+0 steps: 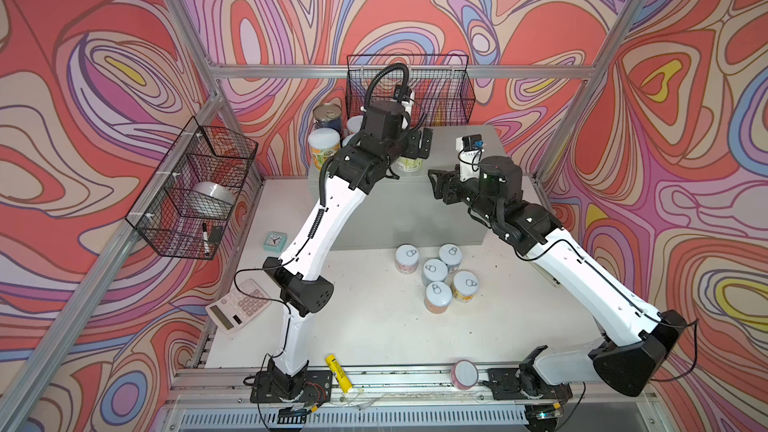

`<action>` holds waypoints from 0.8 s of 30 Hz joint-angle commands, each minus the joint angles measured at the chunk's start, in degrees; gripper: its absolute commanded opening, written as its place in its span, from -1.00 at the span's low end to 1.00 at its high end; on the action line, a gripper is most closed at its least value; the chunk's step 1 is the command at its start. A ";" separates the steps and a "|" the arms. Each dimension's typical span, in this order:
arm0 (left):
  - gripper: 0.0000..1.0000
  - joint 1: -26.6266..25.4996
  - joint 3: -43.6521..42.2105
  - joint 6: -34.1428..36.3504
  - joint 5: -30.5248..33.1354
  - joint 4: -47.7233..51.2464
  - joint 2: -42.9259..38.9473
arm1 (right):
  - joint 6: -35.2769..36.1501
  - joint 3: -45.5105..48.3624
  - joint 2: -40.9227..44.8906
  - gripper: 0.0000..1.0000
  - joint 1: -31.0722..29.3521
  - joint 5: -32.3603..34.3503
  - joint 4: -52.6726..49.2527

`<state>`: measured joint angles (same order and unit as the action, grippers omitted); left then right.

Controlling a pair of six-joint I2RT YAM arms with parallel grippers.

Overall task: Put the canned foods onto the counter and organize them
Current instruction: 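Lower the green can beside the yellow can and open the left gripper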

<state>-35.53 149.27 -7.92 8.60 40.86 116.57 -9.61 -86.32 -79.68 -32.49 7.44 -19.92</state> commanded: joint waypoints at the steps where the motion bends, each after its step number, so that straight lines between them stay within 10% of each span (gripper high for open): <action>1: 1.00 0.24 0.70 1.59 0.36 -1.43 -6.45 | 1.45 -0.55 -0.77 0.57 0.41 -3.40 1.88; 24: 0.92 -15.35 -70.99 -7.78 5.98 -10.96 -53.19 | 3.01 -9.70 -10.47 0.54 0.41 -6.40 1.16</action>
<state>-50.04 81.76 -12.14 13.19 32.95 67.68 -7.49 -93.89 -88.99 -32.32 1.28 -17.87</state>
